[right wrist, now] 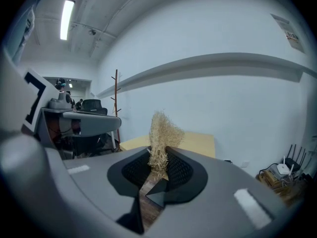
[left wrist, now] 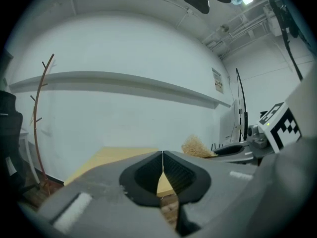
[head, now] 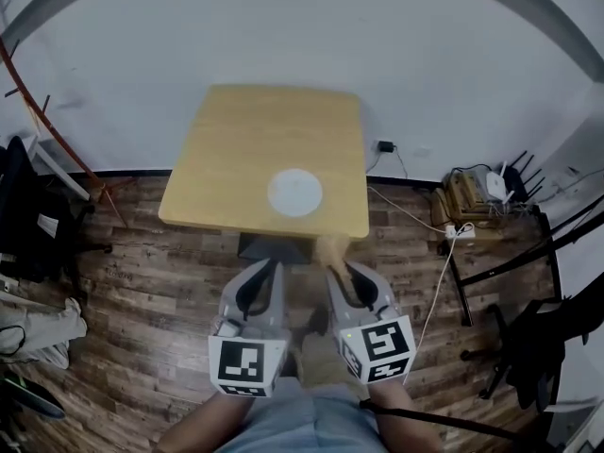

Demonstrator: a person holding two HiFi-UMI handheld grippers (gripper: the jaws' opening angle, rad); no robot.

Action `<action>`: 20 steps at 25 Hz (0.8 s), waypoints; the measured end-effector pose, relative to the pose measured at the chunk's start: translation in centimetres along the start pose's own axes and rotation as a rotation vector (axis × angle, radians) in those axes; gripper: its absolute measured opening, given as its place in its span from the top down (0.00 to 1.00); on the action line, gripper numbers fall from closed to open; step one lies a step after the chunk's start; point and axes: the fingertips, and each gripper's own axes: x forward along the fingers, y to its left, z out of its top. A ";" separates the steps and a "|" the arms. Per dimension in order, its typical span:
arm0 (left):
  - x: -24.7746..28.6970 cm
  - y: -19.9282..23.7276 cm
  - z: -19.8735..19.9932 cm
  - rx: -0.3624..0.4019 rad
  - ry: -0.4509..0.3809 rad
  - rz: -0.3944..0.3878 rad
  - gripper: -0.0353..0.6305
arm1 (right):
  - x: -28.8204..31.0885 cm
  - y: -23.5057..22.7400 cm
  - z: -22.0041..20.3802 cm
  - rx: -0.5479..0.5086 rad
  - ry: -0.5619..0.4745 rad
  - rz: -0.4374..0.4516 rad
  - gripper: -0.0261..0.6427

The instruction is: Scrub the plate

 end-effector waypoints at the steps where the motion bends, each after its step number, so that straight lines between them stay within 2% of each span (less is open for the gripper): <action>1: 0.8 0.3 -0.4 -0.011 0.016 0.004 0.91 | 0.6 -0.6 -0.3 0.004 0.009 -0.002 0.85; 6: 5.9 1.8 -1.6 -0.003 0.068 0.016 0.91 | 4.3 -4.2 -1.3 0.020 0.051 -0.001 0.85; 12: 11.7 3.7 -1.4 -0.005 0.119 0.076 0.91 | 9.3 -8.1 -0.7 0.042 0.067 0.048 0.85; 20: 16.4 5.8 2.0 0.019 0.092 0.165 0.91 | 14.7 -11.9 3.6 0.019 0.017 0.126 0.85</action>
